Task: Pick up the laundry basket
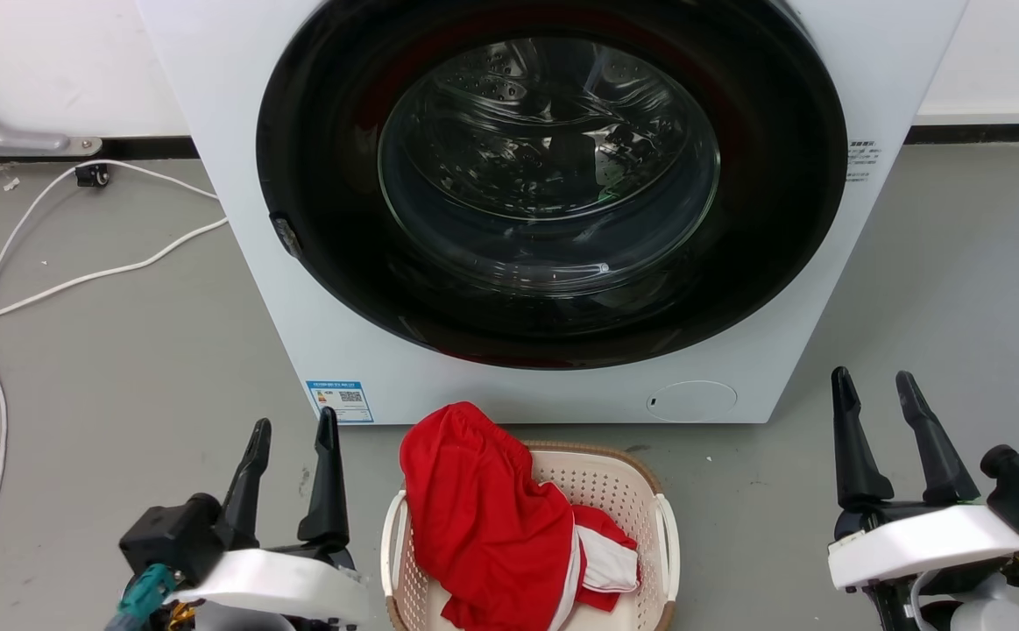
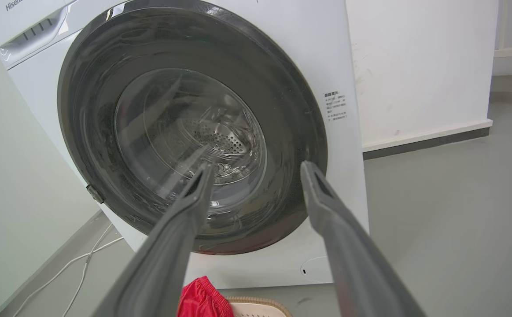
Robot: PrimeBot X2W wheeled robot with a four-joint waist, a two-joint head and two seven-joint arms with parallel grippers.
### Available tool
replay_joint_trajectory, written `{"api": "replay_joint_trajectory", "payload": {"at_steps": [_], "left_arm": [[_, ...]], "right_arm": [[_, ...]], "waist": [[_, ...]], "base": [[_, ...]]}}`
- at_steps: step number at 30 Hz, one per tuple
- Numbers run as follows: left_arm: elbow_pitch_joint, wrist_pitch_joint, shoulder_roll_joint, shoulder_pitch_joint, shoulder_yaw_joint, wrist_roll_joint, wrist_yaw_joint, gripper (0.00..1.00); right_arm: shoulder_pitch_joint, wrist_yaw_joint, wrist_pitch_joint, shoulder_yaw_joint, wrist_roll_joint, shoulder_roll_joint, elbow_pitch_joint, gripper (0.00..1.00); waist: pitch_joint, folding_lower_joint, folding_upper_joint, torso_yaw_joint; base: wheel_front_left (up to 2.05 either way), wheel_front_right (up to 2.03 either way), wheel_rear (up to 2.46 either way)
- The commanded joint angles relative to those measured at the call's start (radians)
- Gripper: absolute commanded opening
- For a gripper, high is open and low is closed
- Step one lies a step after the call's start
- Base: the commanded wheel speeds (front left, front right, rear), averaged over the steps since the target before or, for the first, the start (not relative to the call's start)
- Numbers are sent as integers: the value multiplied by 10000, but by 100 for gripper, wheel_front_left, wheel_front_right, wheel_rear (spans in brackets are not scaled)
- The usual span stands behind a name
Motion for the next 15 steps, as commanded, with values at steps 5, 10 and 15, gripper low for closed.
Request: {"api": "replay_joint_trajectory", "payload": {"at_steps": [5, 10, 15], "left_arm": [[-28, -203, 251, 44, -413, 617, 250, 100], [-1, -314, 395, 48, -685, 1055, 353, 100], [119, -434, 501, 96, -975, 1497, 409, 100]], "right_arm": [[105, 0, -201, -67, -733, -40, 80, 100], [210, 0, -326, -168, -1273, -40, 217, 100], [246, 0, -440, -262, -1773, -41, 614, 100]], "waist": [[-6, 0, 0, -9], [3, 0, 0, -9], [-7, 0, 0, -17]], "base": [[0, 0, 0], [0, 0, 0], [0, 0, 0]]}}
